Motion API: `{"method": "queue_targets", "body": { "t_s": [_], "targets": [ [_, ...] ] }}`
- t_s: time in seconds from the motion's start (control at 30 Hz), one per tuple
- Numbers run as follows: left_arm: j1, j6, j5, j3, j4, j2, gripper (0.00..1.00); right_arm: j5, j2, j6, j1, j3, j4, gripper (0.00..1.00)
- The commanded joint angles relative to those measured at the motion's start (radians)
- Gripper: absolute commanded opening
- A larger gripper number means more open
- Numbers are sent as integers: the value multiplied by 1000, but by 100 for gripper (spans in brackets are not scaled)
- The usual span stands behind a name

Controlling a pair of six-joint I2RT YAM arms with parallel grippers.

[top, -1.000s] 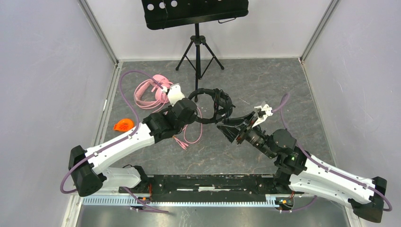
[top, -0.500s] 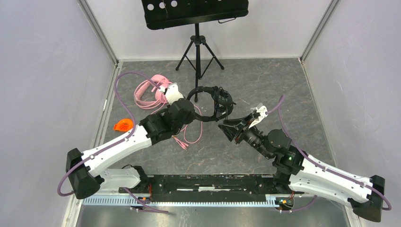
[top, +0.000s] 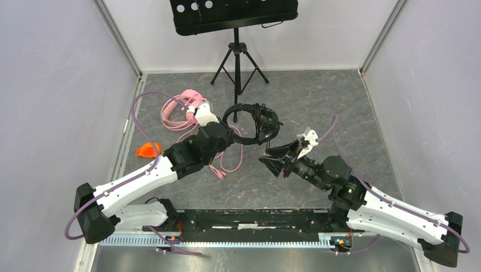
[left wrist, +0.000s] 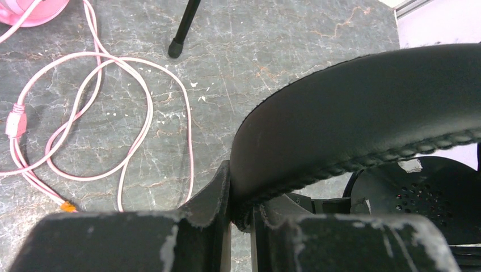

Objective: Wrap the headphones
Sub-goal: Wrap the headphones around the headphones.

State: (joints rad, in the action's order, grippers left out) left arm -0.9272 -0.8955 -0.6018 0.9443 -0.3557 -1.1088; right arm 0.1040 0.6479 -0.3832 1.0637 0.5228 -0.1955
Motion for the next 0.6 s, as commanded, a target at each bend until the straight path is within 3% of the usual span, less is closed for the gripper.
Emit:
{"method": "queue_targets", "body": {
  "t_s": [0.0, 0.4, 0.57],
  "targets": [
    [-2, 28, -45, 4, 152, 43, 2, -92, -67, 15, 6, 41, 5, 50],
    [-1, 49, -75, -4, 152, 34, 2, -16, -109, -78, 8, 217, 73, 54],
    [-1, 56, -75, 0, 153, 28, 2, 166, -57, -42, 7, 308, 171, 60]
  ]
}}
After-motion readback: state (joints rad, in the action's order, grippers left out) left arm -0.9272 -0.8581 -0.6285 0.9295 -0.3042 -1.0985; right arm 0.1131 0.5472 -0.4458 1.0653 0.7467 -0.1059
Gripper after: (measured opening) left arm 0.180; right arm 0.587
